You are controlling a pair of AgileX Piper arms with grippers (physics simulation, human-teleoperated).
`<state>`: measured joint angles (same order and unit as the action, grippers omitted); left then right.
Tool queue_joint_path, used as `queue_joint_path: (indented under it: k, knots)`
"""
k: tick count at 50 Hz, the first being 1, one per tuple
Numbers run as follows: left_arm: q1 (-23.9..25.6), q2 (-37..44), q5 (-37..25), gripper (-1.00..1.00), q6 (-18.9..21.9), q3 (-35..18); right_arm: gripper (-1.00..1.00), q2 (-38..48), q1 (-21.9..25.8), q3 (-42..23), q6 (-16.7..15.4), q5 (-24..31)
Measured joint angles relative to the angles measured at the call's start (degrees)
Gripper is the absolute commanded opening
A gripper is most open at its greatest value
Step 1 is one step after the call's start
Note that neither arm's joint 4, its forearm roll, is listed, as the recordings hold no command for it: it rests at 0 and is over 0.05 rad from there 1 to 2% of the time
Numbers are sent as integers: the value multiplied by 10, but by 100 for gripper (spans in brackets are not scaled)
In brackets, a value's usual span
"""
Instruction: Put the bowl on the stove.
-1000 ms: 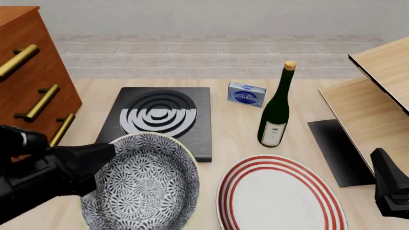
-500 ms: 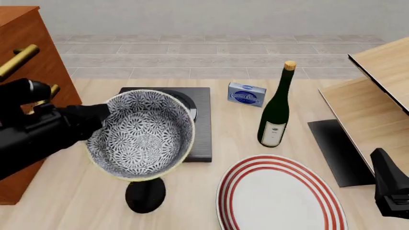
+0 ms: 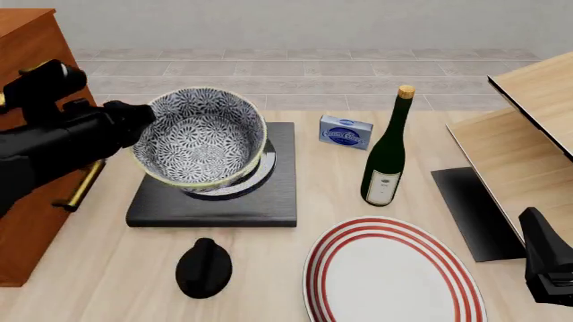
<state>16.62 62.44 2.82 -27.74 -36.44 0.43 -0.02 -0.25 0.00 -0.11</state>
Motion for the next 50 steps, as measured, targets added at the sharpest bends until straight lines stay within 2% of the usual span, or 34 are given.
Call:
queue_joint_path:
  k: [20,50]
  knots:
    - [-30,112,40,-100,12,-48,100,0,0,0,0,0]
    - [-30,199,61,-100,20,-89,100,0,0,0,0,0]
